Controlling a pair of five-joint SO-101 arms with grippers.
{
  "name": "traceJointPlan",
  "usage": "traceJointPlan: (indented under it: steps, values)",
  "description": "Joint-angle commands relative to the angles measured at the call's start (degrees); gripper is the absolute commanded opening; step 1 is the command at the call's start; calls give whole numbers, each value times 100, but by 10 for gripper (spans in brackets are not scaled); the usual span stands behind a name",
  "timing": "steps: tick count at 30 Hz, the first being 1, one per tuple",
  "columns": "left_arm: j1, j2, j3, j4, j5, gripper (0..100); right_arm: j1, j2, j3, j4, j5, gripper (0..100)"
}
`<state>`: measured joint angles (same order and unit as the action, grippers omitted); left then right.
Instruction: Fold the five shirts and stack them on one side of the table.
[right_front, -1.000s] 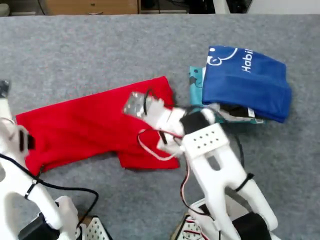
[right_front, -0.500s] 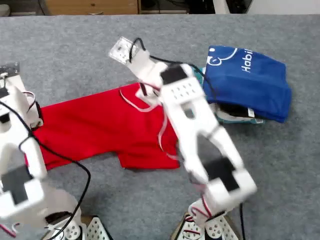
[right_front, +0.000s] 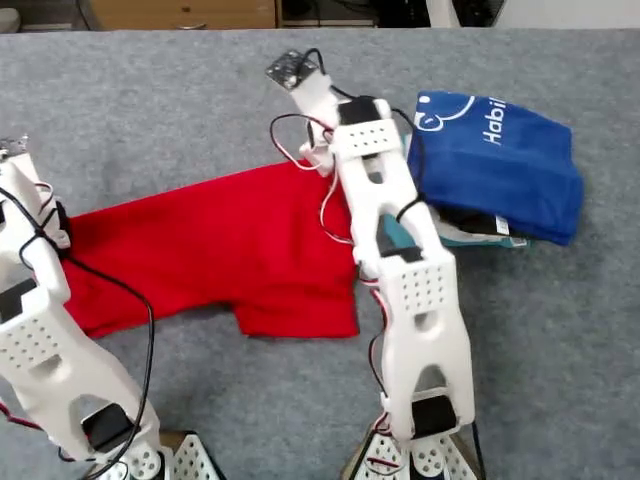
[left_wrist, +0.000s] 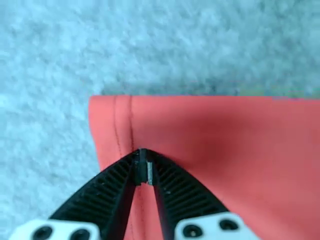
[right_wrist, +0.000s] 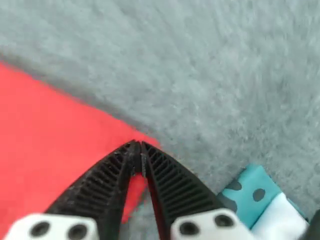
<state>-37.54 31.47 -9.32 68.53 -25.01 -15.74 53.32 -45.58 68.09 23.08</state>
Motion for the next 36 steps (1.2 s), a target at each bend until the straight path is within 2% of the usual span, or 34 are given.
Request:
traceJointPlan:
  steps: [1, 7, 14, 18, 22, 29, 32, 36]
  values:
    - [-202, 31, -404, -70, -185, 19, 127, 347, -927, 237, -26, 2]
    - [-149, -523, -475, 202, -202, 19, 40, 690, -2484, 1125, -26, 2]
    - [0, -1569, -633, 1354, -352, 19, -22, 699, -4796, 3332, -26, 2]
    - [97, -2281, -185, 1890, -404, 19, 40, 444, -4910, 3464, -70, 2]
    - [105, -3073, 905, 1890, -404, 19, -180, -541, -3908, 3464, -352, 2]
    - [-18, -3952, 2945, 1468, -888, 19, -945, -2563, -321, 3429, -387, 2]
    - [-325, -4048, 3349, 1468, -1064, 19, -1059, -3090, 1042, 3270, -387, 2]
    - [-677, -4048, 3543, 1468, -1345, 19, -901, -3635, 2651, 2567, -387, 2]
